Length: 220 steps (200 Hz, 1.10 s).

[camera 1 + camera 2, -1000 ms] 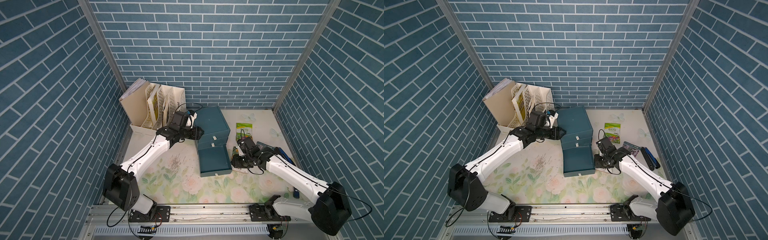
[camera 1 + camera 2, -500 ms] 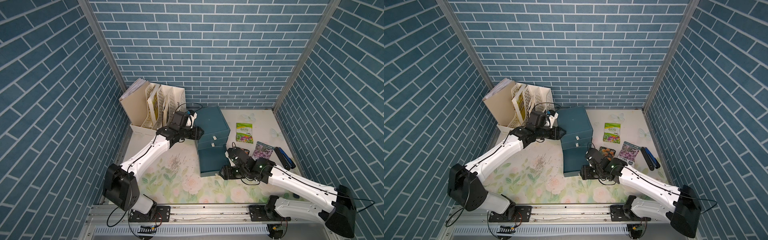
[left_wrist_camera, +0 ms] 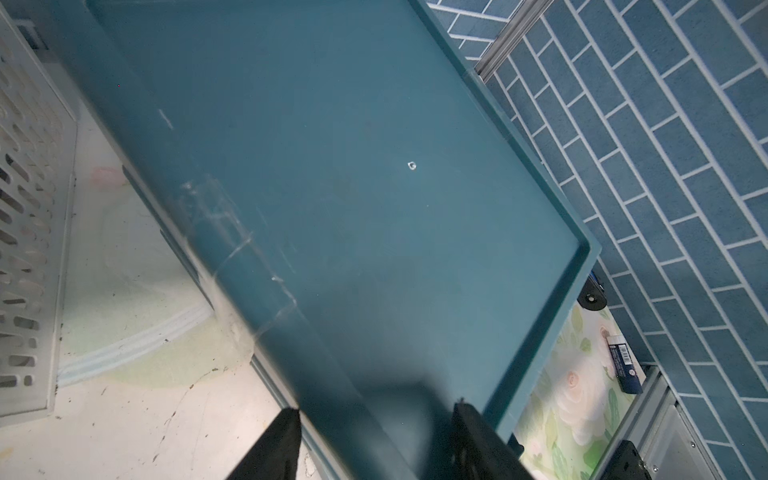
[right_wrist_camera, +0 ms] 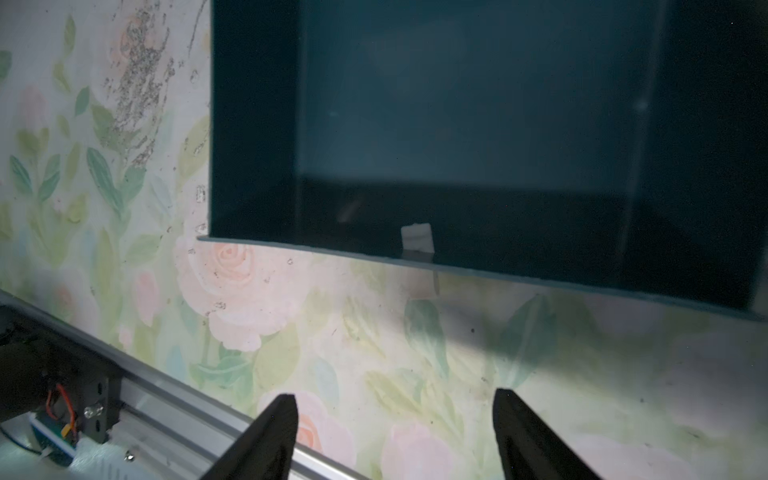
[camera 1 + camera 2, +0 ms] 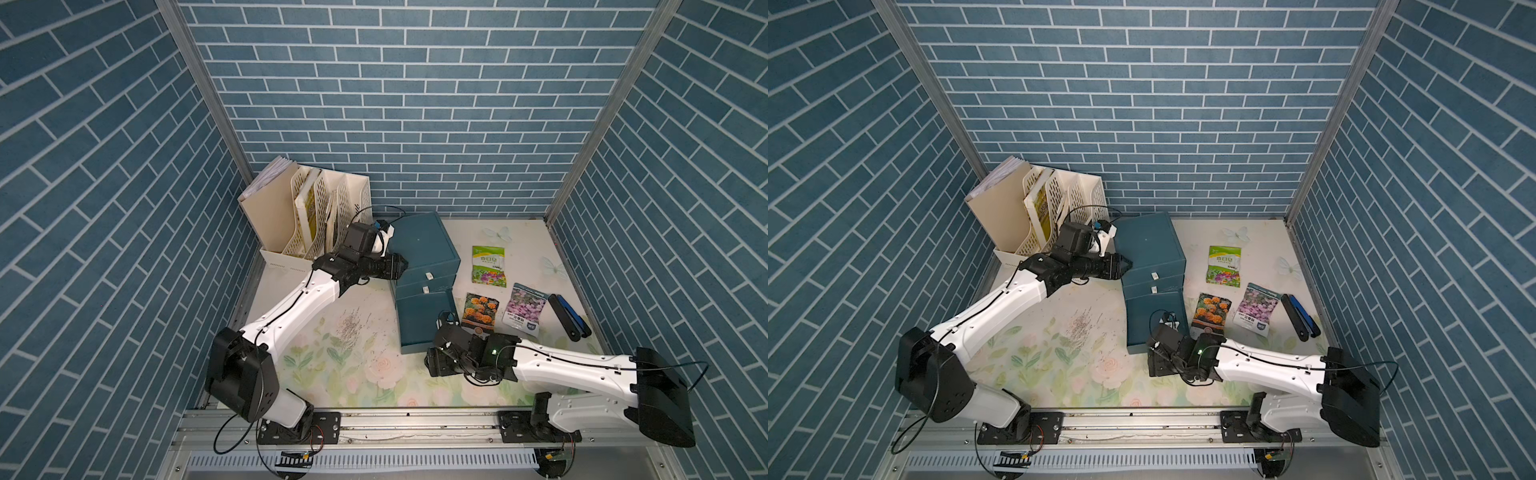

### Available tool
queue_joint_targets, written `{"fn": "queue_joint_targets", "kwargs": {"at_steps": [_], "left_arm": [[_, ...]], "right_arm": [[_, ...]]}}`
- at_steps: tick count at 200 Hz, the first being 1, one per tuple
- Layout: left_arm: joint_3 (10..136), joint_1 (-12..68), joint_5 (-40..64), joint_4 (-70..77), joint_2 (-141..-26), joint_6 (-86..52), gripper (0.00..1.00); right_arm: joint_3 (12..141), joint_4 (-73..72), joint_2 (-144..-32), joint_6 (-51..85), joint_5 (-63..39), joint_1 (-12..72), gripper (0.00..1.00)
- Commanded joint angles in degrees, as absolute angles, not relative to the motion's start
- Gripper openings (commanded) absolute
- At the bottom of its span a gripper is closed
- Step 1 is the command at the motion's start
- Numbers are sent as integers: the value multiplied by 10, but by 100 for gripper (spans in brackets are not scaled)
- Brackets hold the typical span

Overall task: Take the seed bags out of the drawer
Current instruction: Close the drawer in the storage box.

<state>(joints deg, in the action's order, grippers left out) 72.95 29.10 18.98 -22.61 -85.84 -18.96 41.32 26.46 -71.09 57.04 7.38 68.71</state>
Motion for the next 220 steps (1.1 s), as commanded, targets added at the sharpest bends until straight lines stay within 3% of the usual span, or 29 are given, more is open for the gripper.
{"fn": "queue_joint_targets", "kwargs": {"at_steps": [1, 67, 220], "left_arm": [[715, 293, 177, -319, -875, -169, 62], [718, 293, 178, -324, -876, -166, 62], [718, 293, 184, -327, -877, -160, 62]], "right_arm": [[392, 223, -708, 602, 145, 693, 75], [382, 146, -742, 572, 165, 693, 73], [377, 115, -738, 524, 222, 689, 65]]}}
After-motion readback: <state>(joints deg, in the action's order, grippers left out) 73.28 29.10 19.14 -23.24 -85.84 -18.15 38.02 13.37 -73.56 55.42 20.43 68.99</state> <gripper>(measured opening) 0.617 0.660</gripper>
